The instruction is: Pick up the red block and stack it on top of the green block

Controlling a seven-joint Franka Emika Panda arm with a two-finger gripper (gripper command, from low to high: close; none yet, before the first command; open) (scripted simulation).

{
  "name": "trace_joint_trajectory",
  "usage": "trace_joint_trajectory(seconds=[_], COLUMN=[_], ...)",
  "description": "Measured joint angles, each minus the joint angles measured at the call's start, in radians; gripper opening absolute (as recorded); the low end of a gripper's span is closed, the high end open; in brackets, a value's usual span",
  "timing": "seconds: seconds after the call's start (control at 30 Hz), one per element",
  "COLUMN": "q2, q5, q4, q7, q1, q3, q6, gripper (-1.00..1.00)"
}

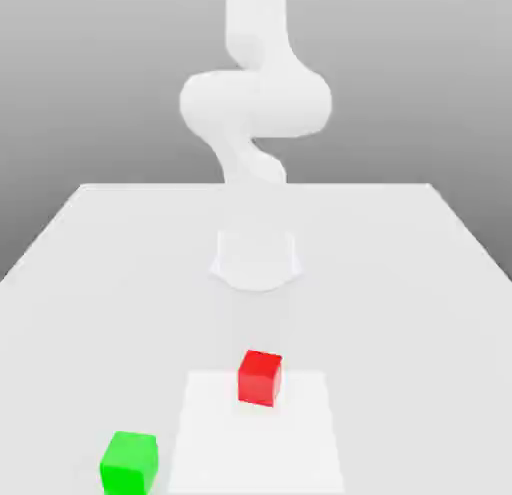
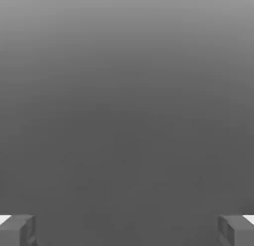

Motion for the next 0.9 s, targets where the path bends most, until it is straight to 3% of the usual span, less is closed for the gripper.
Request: trace_joint_trajectory(seconds=[0.57, 0.8, 0.83, 0.9], q2=[0.603, 0.902, 0.923, 0.923], q5=[0.015, -0.049, -0.052, -0.052], q4=[-0.509, -0.508, -0.506, -0.506], q7=[0.22, 0.283, 0.285, 0.286], q1=[-0.045, -0.021, -0.014, -0.015], q3=[0.064, 0.024, 0.017, 0.017], q6=[0.444, 0.688, 0.707, 0.707], gripper=[0.0, 0.0, -1.0, -1.0])
